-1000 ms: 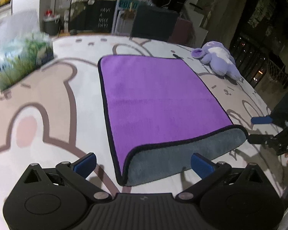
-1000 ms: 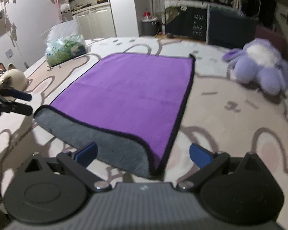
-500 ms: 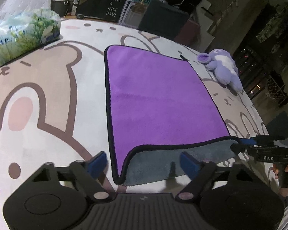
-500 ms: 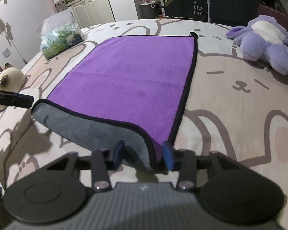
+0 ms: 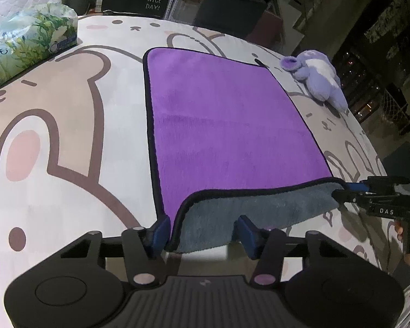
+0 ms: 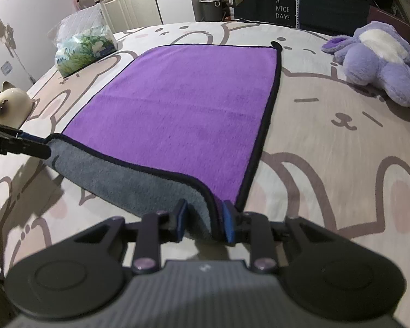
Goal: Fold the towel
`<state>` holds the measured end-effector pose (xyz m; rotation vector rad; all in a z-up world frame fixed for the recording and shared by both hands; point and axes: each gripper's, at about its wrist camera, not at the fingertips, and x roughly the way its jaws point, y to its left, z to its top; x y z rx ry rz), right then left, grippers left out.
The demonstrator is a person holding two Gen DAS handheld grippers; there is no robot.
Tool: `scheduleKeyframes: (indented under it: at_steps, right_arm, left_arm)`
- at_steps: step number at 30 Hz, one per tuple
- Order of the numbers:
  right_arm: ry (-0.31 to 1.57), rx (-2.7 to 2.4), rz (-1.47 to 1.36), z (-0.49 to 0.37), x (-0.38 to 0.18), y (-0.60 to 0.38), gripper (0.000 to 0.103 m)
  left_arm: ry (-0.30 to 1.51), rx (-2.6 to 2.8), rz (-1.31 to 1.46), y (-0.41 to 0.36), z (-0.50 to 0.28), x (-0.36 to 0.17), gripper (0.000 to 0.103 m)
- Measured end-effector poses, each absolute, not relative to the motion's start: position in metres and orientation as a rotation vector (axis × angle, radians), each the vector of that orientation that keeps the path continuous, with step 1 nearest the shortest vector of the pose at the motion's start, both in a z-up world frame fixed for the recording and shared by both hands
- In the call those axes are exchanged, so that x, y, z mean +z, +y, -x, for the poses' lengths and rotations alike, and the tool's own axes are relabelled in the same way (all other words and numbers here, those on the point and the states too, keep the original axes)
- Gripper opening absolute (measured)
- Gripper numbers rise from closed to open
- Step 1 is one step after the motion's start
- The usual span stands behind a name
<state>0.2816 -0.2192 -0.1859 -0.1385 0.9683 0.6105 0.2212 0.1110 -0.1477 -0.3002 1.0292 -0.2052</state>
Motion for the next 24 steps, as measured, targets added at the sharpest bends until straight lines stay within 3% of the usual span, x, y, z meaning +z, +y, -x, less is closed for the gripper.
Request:
scheduleKeyframes:
  at_steps: [6,10,20,22,24]
  right_arm:
    - [0.972,0.627,0.153,-0.2781,-0.1858,-0.2203,0.027]
    - [0.971,0.63,0.172,-0.2766,-0.1858,-0.2191,0.026]
    - [0.992,0.613,0.162,-0.2776,-0.1854,-0.2198,0.022]
    - [0.984,0.62,0.179,-0.276,-0.1848,-0.2189,0.012]
    - [0.979,0.624,0.177,-0.2752,-0.1837,-0.2191,0.009]
  left_arm:
    - [1.049,-0.214,0.303,0.1143,-0.219,-0.1496,0.046]
    - [1.055,-0.206,0.301,0.1142,-0.2202,-0.1496,0.029]
    - [1.062,-0.184,0.255,0.1119,-0.2193,-0.1502,0.01]
    - [1.056,-0.182,0.248,0.1111,-0.2186,-0.1488,0.008]
    - [1.041,-0.173,0.243,0.1113,-0.2172,-0.1467,0.008]
